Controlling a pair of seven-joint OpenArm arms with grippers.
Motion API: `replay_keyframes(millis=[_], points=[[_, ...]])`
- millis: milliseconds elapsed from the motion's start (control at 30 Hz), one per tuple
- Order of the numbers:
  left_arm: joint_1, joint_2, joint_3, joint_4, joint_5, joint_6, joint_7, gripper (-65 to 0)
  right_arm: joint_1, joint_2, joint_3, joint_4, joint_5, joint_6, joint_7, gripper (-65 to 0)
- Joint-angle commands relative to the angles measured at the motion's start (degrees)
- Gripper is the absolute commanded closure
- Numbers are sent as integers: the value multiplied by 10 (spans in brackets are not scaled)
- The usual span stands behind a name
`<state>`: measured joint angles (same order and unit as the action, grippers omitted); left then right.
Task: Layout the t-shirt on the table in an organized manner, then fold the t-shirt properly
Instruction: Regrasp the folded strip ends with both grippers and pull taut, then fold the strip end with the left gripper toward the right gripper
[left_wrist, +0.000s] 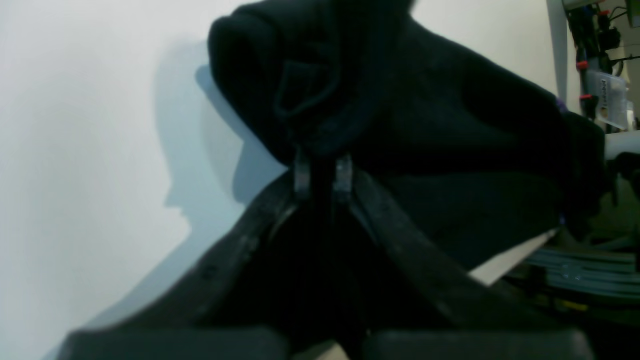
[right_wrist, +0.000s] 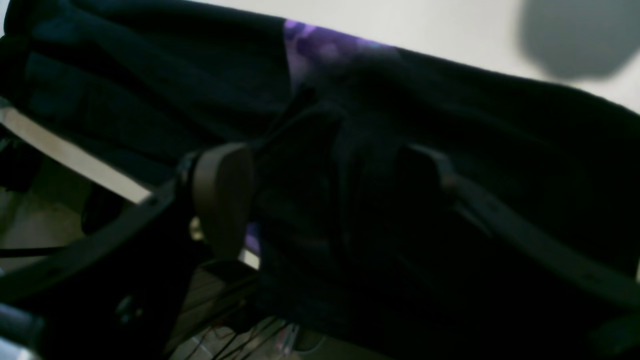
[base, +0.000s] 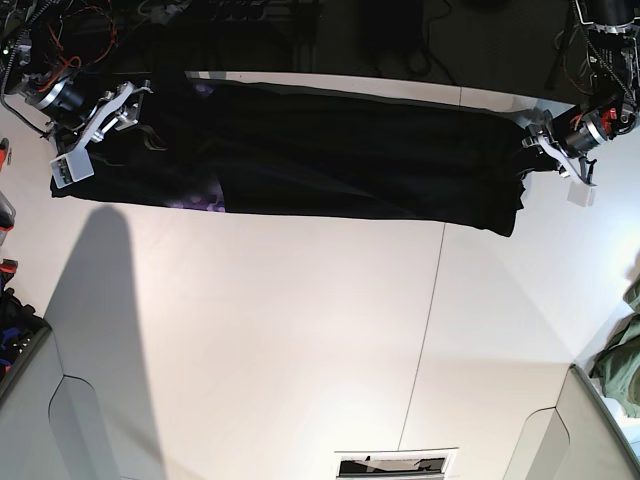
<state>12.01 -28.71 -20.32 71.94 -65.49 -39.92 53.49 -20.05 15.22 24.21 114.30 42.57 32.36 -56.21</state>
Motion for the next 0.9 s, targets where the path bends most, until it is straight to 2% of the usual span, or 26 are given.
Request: replay_keyframes(millis=[0,100,267,500,633,733,800,867], points=[[-6,-11,-3,6,11,-1,-9,0,2,6,3,8,7,0,13,-441],[-19,-12,-3,7,51,-1,-23,0,2,6,3,8,7,0,13,-441],[-65,-15,-3,6,171,-1,-78,0,2,6,3,8,7,0,13,-441],[-133,-48,-3,3,278,-1,-123,0,2,6,3,8,7,0,13,-441],[-170,-78,-3,3,306,-1,-130,0,2,6,3,8,7,0,14,-441],[-193,-101,-3,4,303,-1,-130,0,2,6,3,8,7,0,16,-441],[-196,-111,-3,13,284,-1,-125,0,2,6,3,8,7,0,18,-441],[-195,-111,-3,35,251,-1,-91,0,2,6,3,8,7,0,18,-441]])
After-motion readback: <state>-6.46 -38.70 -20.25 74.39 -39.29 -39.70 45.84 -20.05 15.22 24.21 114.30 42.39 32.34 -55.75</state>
